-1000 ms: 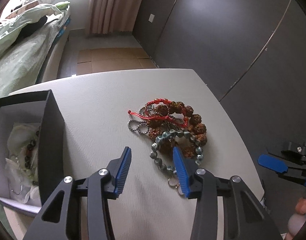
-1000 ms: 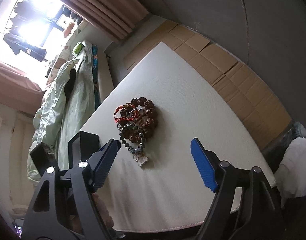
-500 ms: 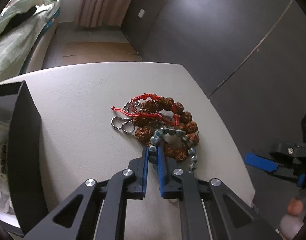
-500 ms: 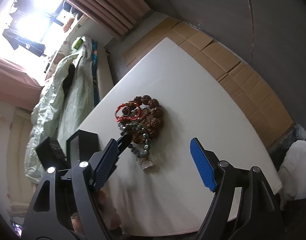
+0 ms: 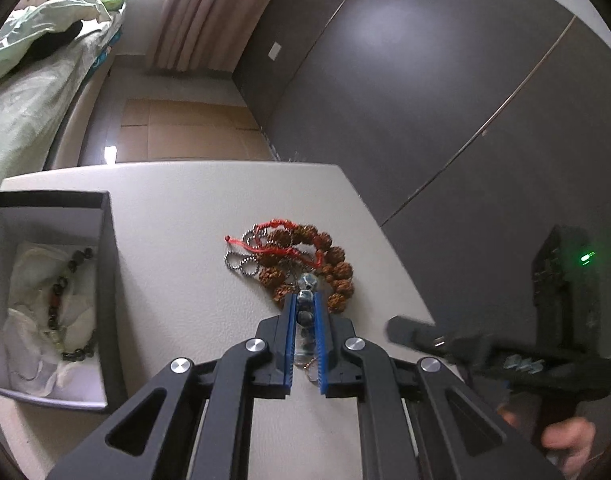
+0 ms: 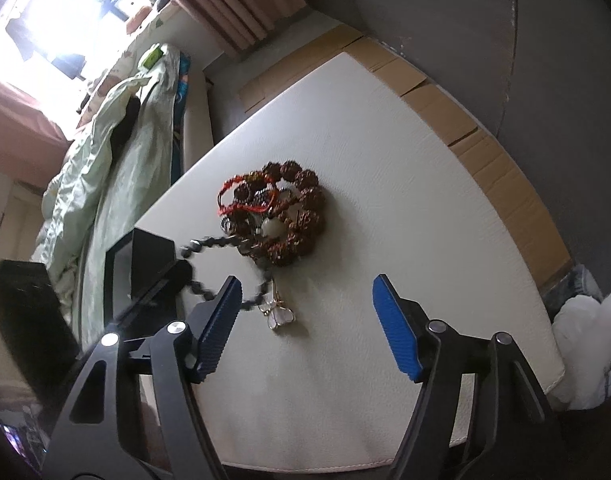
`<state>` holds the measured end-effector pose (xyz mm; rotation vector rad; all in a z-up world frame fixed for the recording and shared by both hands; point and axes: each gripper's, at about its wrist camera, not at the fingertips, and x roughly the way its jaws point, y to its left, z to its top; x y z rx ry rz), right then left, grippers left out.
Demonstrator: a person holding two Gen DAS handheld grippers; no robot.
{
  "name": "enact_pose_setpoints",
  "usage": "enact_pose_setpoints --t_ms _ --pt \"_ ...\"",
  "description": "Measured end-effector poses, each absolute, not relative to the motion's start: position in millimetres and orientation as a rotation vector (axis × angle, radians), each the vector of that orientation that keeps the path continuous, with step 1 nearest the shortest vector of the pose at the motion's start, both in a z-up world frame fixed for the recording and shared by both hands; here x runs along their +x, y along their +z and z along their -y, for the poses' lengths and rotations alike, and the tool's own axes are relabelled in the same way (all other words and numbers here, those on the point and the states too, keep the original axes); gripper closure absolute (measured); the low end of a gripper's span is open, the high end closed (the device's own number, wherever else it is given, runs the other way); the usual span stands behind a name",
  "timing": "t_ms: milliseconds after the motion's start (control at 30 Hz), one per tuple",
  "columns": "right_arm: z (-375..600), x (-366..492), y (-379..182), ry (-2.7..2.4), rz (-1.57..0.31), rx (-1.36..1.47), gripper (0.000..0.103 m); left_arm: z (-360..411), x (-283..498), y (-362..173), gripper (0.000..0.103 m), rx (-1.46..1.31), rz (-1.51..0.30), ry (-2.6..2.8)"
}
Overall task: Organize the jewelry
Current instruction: 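Carry the bracelet toward the box with the left gripper while the right grasps the butterfly earring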
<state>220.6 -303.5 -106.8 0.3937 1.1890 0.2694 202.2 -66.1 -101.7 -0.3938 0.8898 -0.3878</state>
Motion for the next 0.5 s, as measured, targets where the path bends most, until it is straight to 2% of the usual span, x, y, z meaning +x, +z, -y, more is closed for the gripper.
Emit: enact_pose_setpoints --t_ms 67,133,233,400,500 --pt "298 219 -109 0.278 -1.197 0.372 0.039 64 196 -95 0.096 -0.396 -0.877 -0.38" --pt "293 219 -112 0.29 -1.209 0.356 0.048 61 193 -90 0.096 -0.4 -0.867 -0.377" --pt "285 220 -119 0.302 -1.232 0.335 0.055 55 186 -83 0.096 -0.401 -0.854 -0.37" --pt "269 223 -129 0.319 -1.261 0.289 0.062 42 177 -76 0.096 -0.42 -0.844 -0.356" --pt "261 226 -134 0.319 -1.274 0.264 0.062 34 174 -72 0.096 -0.433 -0.835 -0.347"
